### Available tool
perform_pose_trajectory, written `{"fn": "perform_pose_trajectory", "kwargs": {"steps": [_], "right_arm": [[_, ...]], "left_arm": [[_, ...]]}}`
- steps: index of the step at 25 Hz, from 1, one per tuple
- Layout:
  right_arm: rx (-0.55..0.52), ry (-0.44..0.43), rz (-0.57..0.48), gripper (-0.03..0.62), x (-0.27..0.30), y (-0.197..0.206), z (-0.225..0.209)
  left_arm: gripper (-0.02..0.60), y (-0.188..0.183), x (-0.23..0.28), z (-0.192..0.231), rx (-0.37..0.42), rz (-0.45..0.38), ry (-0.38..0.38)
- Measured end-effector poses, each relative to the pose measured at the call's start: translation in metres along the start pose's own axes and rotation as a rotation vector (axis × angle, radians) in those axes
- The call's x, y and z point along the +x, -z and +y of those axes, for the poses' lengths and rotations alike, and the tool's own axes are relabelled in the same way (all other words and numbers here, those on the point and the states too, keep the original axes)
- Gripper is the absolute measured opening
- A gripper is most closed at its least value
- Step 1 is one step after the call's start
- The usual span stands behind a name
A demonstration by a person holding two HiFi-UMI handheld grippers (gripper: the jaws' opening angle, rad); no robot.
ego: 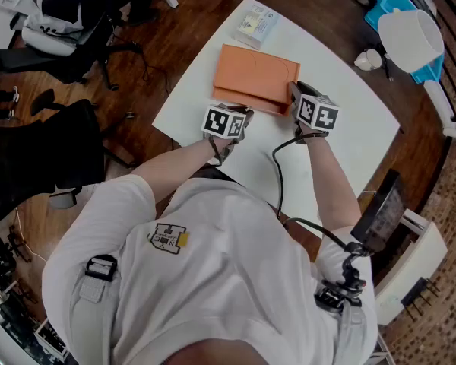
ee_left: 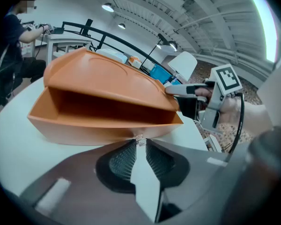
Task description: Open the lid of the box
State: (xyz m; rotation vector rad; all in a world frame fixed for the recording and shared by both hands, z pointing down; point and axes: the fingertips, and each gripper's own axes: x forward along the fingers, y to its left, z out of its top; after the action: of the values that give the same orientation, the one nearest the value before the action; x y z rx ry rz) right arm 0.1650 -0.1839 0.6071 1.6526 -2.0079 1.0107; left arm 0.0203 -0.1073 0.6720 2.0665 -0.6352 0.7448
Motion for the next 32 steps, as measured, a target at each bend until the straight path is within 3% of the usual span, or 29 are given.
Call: {"fn": "perform_pose_trajectory", "kwargs": {"steps": [5,7,8,17,22,28,32], "right_arm": [[0.007,0.011,0.013,0.084,-0.008,0.009,-0.005],[0.012,0.015,0.012,0.083,-0.009,0.010,-0.006],[0.017,0.017,0.010,0.083,-0.010,0.010,-0.006],[0.022,0.017,0.003,0.081,-0.009,0.009,-0.004],[0.027,0.011,0.001,0.083,-0.008,0.008,-0.005],[0.031,0.000,0.002,0.084,-0.008,0.010,-0.003],[0.024,-0.006,0.001,0.084,-0.009,0.009,-0.003]], "left_arm": [[0.062,0.035,-0.016,-0.015,-0.029,0.001,0.009],[0.054,0.038,-0.019,-0.017,-0.040,0.002,0.006],[0.010,0.040,-0.020,-0.017,-0.039,0.002,0.002],[0.000,0.033,-0.017,-0.011,0.011,-0.036,-0.083],[0.036,0.032,-0.019,-0.008,-0.019,-0.031,-0.138],[0.063,0.038,-0.018,-0.016,-0.019,-0.006,-0.087],[0.068,0.023,-0.009,-0.015,-0.022,-0.036,-0.104]]}}
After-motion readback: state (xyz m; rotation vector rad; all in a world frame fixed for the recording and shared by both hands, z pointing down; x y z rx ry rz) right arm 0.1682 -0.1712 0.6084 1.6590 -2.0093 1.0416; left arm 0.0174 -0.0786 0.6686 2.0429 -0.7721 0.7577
